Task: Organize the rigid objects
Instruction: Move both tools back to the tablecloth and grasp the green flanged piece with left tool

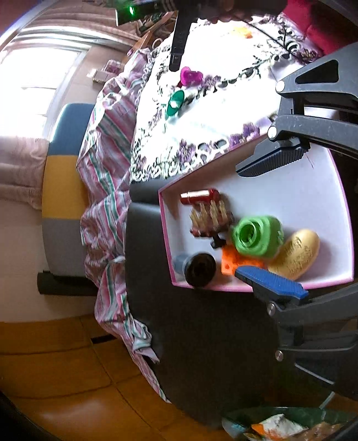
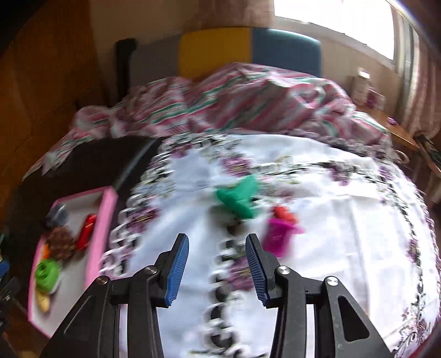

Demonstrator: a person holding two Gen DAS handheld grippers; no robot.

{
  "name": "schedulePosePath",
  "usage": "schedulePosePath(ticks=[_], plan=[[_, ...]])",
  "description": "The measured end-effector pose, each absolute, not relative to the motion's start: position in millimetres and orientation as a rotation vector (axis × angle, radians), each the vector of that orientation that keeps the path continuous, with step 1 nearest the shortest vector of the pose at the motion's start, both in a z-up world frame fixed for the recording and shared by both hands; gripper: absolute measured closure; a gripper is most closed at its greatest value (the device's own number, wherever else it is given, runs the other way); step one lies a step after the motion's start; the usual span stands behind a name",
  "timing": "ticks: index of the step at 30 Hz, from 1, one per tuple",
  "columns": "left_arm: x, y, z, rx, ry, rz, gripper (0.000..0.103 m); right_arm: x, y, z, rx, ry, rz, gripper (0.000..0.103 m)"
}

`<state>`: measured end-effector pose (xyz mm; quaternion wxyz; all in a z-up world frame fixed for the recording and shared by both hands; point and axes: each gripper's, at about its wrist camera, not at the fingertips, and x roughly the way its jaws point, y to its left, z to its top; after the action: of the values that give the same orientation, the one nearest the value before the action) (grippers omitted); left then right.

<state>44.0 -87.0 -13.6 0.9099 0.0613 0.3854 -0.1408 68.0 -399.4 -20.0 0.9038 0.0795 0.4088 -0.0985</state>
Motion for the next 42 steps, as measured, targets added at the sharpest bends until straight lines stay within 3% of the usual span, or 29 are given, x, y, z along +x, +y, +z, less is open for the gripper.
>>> schedulePosePath(ticks=[9, 14, 31, 42], plan=[[63.0, -137.0, -1.2, 0.145, 0.804, -0.398, 0.034, 52.2, -506.3, -44.7, 0.349, 0.782, -0.487, 0.06], [81.3, -180.3, 0.2, 0.145, 0.825, -0.479, 0.028, 38.5, -536.5, -54.1, 0.526, 0.786, -0.525, 0.06], [162.0, -349.6, -32.1, 0.339, 0.856, -0.673, 0.031, 32.8, -551.9, -70.5, 0.672, 0.844, -0.519, 0.06], [206.2, -419.7, -66.9, 0.407, 0.923, -0.727, 0.033, 35.1, -551.0, -72.8, 0.716, 0.855, -0.472, 0.06]])
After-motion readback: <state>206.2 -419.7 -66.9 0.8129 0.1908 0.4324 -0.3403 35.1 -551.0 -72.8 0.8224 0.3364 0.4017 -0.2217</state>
